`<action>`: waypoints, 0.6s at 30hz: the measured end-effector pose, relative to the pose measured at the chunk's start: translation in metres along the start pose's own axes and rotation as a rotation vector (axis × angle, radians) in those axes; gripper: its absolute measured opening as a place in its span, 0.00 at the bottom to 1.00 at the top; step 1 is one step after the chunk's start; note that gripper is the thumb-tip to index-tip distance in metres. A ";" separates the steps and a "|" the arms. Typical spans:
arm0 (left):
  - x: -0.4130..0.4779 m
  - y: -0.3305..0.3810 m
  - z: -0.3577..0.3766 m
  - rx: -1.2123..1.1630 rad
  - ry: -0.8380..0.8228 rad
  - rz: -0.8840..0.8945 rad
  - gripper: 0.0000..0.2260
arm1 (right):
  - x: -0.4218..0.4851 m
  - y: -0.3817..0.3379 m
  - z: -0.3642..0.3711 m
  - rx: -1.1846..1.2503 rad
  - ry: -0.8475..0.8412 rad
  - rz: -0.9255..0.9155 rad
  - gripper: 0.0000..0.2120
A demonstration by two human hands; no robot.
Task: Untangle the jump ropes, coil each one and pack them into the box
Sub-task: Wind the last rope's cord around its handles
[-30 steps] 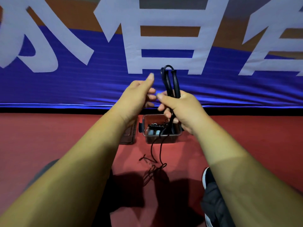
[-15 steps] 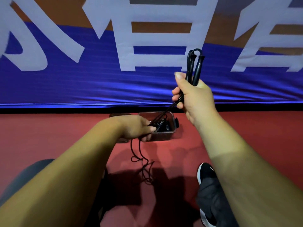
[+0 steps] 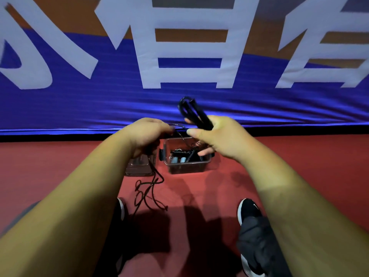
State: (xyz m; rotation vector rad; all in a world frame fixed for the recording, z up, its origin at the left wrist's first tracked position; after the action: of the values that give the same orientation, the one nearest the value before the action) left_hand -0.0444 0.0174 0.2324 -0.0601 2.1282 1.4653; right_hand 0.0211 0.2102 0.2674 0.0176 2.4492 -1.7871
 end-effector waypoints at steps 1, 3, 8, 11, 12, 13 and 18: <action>-0.001 -0.001 0.000 -0.025 0.024 -0.036 0.05 | -0.001 0.003 0.006 -0.027 -0.053 0.017 0.10; 0.000 -0.004 -0.005 -0.020 0.089 -0.089 0.05 | -0.005 0.005 0.016 -0.044 -0.139 0.052 0.06; -0.001 -0.004 -0.011 -0.029 0.203 -0.098 0.08 | -0.012 0.003 0.030 0.073 -0.265 0.147 0.11; -0.001 0.008 -0.012 -0.067 0.206 0.036 0.08 | -0.014 0.014 0.042 -0.007 -0.404 0.188 0.15; 0.000 0.010 -0.013 -0.074 0.195 0.073 0.09 | -0.016 0.020 0.049 -0.057 -0.457 0.204 0.16; 0.000 0.013 -0.012 -0.079 0.161 0.101 0.09 | -0.018 0.029 0.055 -0.104 -0.511 0.230 0.17; -0.014 0.033 0.014 0.038 -0.106 0.271 0.11 | -0.027 0.067 0.076 -0.233 -0.656 0.433 0.21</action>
State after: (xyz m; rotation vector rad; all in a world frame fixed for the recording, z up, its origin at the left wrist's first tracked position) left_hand -0.0376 0.0390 0.2630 0.3246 2.1397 1.5386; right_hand 0.0588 0.1604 0.1838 -0.0472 1.9636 -1.0941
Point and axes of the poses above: each hand's wrist, its own x-axis towards the middle knuckle, its own z-axis out of the palm, y = z × x, the point moved 7 cm from there along x, towards the middle knuckle, and after that the axes turned 3 degrees about -z, right-handed, at the moved point
